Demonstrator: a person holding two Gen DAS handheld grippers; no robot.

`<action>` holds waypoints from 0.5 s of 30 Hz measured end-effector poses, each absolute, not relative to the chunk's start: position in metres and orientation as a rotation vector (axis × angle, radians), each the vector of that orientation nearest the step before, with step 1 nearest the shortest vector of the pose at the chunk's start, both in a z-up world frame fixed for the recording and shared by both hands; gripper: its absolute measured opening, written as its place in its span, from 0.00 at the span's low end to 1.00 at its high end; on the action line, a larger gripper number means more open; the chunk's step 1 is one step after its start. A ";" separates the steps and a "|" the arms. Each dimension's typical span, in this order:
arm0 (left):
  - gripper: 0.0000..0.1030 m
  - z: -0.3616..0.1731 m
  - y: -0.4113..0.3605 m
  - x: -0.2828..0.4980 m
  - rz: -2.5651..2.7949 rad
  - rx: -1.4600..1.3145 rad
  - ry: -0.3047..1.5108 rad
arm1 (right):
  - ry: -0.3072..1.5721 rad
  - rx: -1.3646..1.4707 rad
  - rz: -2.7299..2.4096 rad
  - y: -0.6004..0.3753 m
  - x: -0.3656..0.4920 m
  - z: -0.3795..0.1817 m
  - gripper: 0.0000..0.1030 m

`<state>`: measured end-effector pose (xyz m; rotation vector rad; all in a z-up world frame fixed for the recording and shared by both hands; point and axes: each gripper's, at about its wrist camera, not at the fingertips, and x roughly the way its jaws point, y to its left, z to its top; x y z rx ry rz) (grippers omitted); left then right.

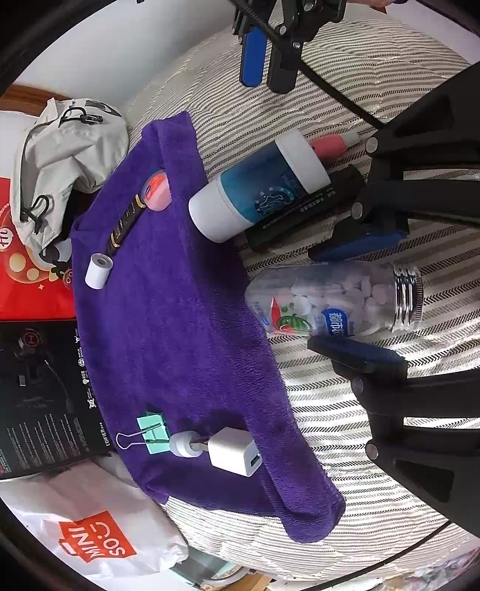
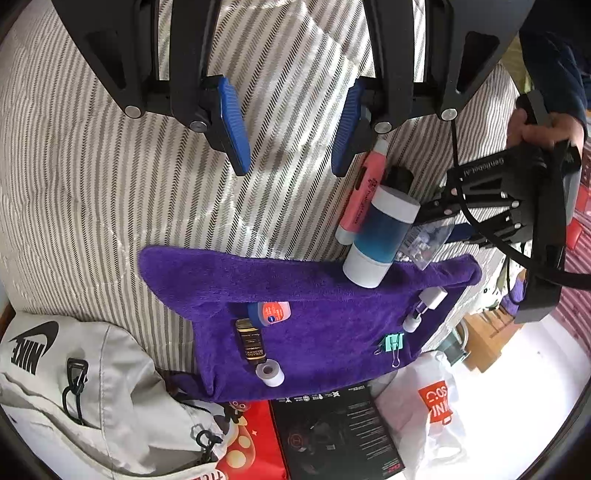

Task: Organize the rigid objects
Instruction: 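Grasp the clear mint-tablet bottle with the left tool while the right tool approaches the deodorant stick, then lift the mint bottle with the left tool while the right tool grasps the blue deodorant stick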

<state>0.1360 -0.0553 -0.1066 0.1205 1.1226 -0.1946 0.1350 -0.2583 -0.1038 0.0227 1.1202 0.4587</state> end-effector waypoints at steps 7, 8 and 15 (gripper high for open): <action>0.38 -0.106 -0.048 0.132 -0.204 0.113 1.106 | 1.109 0.057 0.474 -0.232 0.143 -0.098 0.44; 0.38 -0.105 -0.045 0.131 -0.193 0.111 1.107 | 1.107 0.060 0.481 -0.227 0.144 -0.096 0.45; 0.38 -0.103 -0.010 0.122 -0.134 0.072 1.109 | 1.104 0.038 0.491 -0.190 0.155 -0.093 0.50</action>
